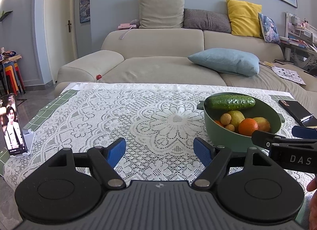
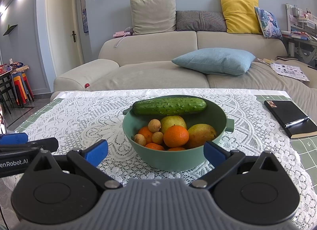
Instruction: Organize fruits
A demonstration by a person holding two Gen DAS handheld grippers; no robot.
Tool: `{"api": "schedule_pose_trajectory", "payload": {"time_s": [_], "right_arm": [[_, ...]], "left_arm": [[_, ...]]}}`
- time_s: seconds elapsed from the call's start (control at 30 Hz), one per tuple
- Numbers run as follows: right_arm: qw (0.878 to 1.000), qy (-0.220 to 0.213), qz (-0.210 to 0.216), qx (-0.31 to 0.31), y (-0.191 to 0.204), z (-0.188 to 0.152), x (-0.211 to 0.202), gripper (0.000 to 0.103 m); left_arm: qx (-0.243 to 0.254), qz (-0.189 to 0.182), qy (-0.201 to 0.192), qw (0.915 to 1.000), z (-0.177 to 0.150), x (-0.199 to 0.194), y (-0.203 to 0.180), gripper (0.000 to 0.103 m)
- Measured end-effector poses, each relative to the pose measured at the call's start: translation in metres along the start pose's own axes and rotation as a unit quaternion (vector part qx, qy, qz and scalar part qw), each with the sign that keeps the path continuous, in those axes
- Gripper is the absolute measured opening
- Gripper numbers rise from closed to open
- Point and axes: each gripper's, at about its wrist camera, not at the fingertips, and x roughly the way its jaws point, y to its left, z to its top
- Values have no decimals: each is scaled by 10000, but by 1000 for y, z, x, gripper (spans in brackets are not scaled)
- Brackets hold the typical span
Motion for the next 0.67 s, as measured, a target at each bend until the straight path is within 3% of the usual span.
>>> {"api": "schedule_pose_trajectory", "payload": {"time_s": [0.67], "right_arm": [[10000, 7, -13, -16, 0, 0, 1, 99]], "left_arm": [[101, 12, -172, 9998, 0, -4, 1, 91]]}}
